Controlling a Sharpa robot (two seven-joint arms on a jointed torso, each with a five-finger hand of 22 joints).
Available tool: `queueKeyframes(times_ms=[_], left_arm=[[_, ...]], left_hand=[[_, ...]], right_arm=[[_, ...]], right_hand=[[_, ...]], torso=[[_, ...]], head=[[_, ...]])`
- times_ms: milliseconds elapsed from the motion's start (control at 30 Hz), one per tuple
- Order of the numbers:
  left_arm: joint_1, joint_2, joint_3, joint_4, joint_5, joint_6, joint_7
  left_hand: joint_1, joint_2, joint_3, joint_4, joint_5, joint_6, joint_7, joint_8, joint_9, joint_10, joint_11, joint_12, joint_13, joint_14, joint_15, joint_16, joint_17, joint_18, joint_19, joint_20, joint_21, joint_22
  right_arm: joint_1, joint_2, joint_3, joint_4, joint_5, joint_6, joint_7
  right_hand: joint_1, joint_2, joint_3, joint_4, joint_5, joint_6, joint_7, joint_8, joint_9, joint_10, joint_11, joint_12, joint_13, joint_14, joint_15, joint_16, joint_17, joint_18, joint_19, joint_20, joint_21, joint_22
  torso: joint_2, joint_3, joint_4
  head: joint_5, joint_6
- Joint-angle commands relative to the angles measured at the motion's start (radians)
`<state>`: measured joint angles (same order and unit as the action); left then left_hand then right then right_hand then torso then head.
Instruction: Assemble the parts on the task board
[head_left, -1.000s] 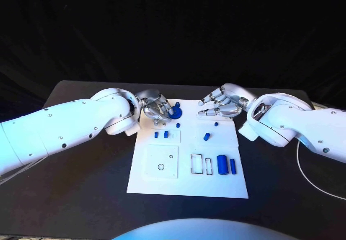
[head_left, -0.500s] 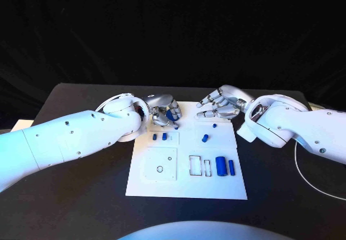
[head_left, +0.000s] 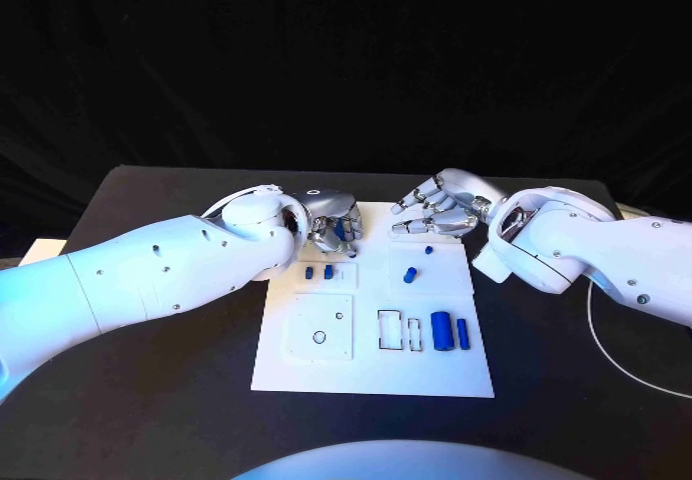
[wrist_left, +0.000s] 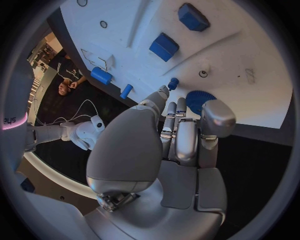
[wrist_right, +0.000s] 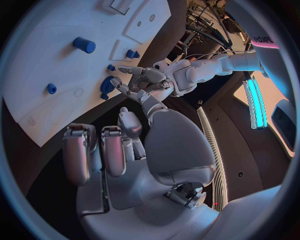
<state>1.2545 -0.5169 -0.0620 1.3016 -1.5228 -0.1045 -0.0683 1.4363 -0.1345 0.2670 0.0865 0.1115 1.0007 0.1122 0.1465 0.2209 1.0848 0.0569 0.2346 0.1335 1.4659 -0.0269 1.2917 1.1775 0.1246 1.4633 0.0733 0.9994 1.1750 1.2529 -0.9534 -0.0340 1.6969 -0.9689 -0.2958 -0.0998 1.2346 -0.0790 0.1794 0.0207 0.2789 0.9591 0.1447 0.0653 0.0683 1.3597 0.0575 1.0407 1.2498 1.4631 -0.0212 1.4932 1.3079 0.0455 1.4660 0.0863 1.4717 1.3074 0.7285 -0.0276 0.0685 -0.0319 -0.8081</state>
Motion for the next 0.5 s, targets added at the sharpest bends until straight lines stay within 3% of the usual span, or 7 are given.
queueKeyframes(times_ms=[33, 500], left_arm=[[-0.001, 0.011, 0.000, -0.008, -0.047, 0.036, -0.016], [-0.006, 0.036, 0.000, -0.033, -0.067, 0.093, -0.037]], left_hand=[[0.003, 0.011, 0.012, -0.003, 0.000, 0.010, 0.000, -0.006, -0.004, 0.015, 0.000, -0.008, -0.005, 0.032, -0.007, -0.008, -0.011, -0.021, 0.033, -0.008, 0.014, 0.011], [0.000, 0.002, 0.034, -0.007, -0.002, 0.029, -0.003, -0.018, -0.019, 0.045, -0.004, -0.033, -0.020, 0.034, -0.012, -0.011, -0.033, -0.022, 0.035, -0.015, 0.018, 0.017]], right_arm=[[-0.001, 0.001, 0.000, 0.000, -0.003, 0.009, 0.010], [-0.001, 0.003, 0.000, 0.000, -0.003, 0.010, 0.010]], right_hand=[[0.003, 0.007, -0.003, -0.002, 0.004, 0.006, 0.002, 0.002, 0.001, -0.009, -0.001, -0.003, -0.001, 0.075, 0.002, -0.007, 0.112, 0.000, 0.002, 0.000, -0.003, 0.054], [0.003, 0.007, -0.003, -0.002, 0.004, 0.006, 0.002, 0.002, 0.001, -0.009, -0.001, -0.003, -0.001, 0.075, 0.002, -0.007, 0.112, 0.000, 0.002, 0.000, -0.003, 0.054]], torso=[[0.000, -0.0004, 0.0002], [-0.001, 0.0002, 0.0003]], head=[[-0.001, -0.001], [0.000, -0.006]])
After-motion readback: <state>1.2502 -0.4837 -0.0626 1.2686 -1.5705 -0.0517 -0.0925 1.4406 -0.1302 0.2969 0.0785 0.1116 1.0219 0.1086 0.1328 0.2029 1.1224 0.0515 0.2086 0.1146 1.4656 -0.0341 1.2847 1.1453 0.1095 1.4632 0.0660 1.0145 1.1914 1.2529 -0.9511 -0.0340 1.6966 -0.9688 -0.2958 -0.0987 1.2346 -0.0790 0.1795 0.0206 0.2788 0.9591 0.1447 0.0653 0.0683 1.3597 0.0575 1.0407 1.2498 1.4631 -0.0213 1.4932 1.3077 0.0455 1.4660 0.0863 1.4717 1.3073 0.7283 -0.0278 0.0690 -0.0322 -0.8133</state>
